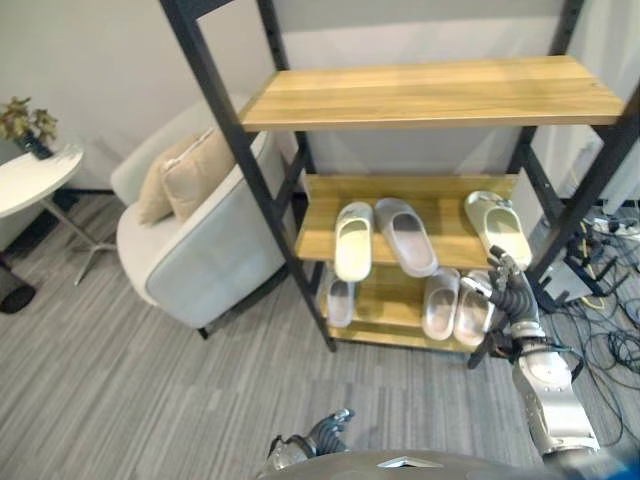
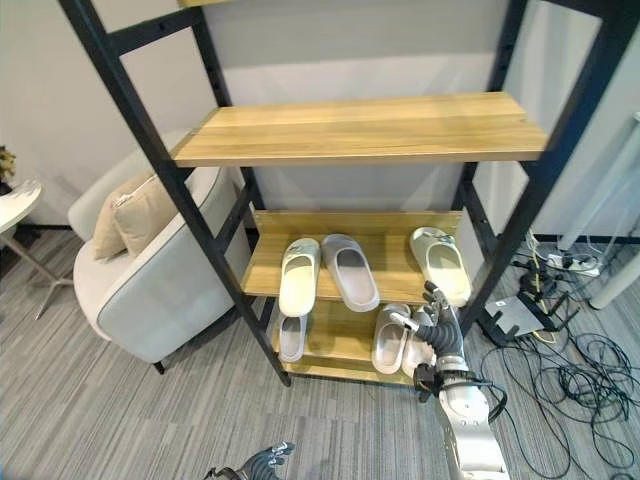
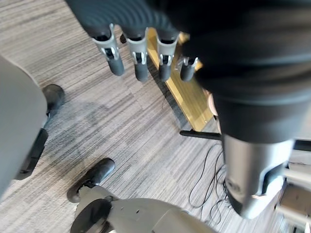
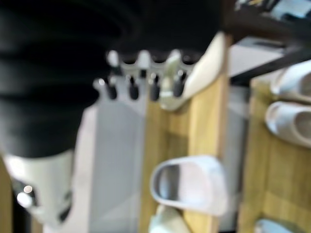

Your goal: Arrange the slippers neatly on the shoe rack.

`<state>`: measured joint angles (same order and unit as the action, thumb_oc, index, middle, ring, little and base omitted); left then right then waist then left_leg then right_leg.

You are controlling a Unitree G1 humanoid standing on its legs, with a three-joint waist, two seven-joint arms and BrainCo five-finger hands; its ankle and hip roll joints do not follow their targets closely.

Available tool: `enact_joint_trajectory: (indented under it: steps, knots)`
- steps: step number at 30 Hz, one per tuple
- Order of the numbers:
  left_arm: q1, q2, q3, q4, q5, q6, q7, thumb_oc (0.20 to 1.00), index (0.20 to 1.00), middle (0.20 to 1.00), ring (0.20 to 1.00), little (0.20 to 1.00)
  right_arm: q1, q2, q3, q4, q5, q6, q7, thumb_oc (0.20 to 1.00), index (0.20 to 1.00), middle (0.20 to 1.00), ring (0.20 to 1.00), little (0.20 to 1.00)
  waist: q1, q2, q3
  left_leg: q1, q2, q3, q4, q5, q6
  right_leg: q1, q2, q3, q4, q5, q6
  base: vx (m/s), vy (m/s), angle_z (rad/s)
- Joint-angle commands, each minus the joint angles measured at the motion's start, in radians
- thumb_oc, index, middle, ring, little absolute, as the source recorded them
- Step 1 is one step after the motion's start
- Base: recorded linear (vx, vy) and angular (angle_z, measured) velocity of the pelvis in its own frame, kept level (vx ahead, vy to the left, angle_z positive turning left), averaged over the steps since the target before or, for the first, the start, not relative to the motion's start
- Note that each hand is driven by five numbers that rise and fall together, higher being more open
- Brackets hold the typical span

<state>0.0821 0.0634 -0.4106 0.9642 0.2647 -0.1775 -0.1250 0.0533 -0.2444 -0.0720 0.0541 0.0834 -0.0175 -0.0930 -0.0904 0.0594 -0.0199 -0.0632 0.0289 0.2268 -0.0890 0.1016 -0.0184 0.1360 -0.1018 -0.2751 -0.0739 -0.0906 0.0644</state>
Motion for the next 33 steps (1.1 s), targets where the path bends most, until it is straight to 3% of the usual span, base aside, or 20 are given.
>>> enact_joint_trajectory:
  steps: [1, 8, 14, 23, 33]
  knots:
    - [-0.09, -0.003, -0.024, 0.045, 0.002, -0.01, -0.005, 1.0, 1.0, 1.0, 1.0, 1.0, -0.115, -0.009, -0.073, -0.02, -0.036, 0.028, -0.044, 1.0, 1.0, 1.0, 1.0, 1.0, 0.012, -0.027, 0.013, -0.077, 0.038, 0.029, 0.099, -0.005, -0.036, 0.03, -0.02, 0.023, -0.013, -0.006, 0.014, -0.01, 0.027, 0.17]
    - [-0.176, 0.006, -0.041, 0.044, 0.003, -0.003, 0.0, 1.0, 1.0, 1.0, 1.0, 1.0, -0.362, -0.1, -0.098, 0.146, -0.085, 0.07, -0.073, 1.0, 1.0, 1.0, 1.0, 1.0, 0.033, -0.029, 0.073, -0.172, 0.03, 0.008, 0.136, -0.008, -0.022, -0.023, -0.027, 0.008, -0.012, 0.004, 0.028, -0.07, 0.042, 0.08]
    - [-0.245, 0.002, 0.01, 0.041, -0.036, -0.006, 0.035, 1.0, 1.0, 1.0, 1.0, 1.0, -0.554, -0.157, -0.177, 0.259, -0.069, 0.059, -0.213, 1.0, 1.0, 1.0, 1.0, 1.0, 0.043, -0.016, 0.133, -0.241, 0.027, 0.0, 0.161, -0.009, -0.008, -0.077, -0.038, 0.003, 0.008, 0.002, 0.046, -0.06, 0.05, 0.12]
    - [-0.274, 0.026, 0.039, 0.031, -0.056, -0.02, 0.068, 1.0, 1.0, 1.0, 1.0, 1.0, -0.77, -0.264, -0.116, 0.414, -0.082, 0.098, -0.191, 1.0, 1.0, 1.0, 1.0, 1.0, 0.069, 0.006, 0.199, -0.316, 0.018, 0.006, 0.176, -0.014, 0.004, -0.169, -0.066, 0.013, 0.043, -0.003, 0.062, -0.02, 0.06, 0.0]
    - [-0.277, 0.008, 0.093, -0.006, -0.1, -0.015, 0.081, 1.0, 1.0, 1.0, 1.0, 1.0, -0.839, -0.293, -0.095, 0.421, -0.096, 0.156, -0.12, 1.0, 1.0, 1.0, 1.0, 1.0, 0.091, 0.018, 0.231, -0.364, -0.008, -0.01, 0.181, -0.017, 0.009, -0.178, -0.082, -0.01, 0.012, 0.007, 0.076, 0.04, 0.028, 0.03]
